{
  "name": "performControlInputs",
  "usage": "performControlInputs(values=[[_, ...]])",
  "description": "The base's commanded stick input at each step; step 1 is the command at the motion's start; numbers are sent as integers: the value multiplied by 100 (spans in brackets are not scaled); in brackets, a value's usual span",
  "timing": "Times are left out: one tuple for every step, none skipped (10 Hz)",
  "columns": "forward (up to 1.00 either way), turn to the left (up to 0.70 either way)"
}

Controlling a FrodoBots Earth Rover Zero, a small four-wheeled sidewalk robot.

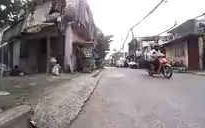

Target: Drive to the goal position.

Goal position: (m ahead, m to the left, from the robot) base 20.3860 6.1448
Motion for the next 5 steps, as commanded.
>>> performControlInputs(values=[[100, -24], [100, -12], [100, 0], [100, 0], [100, 0]])
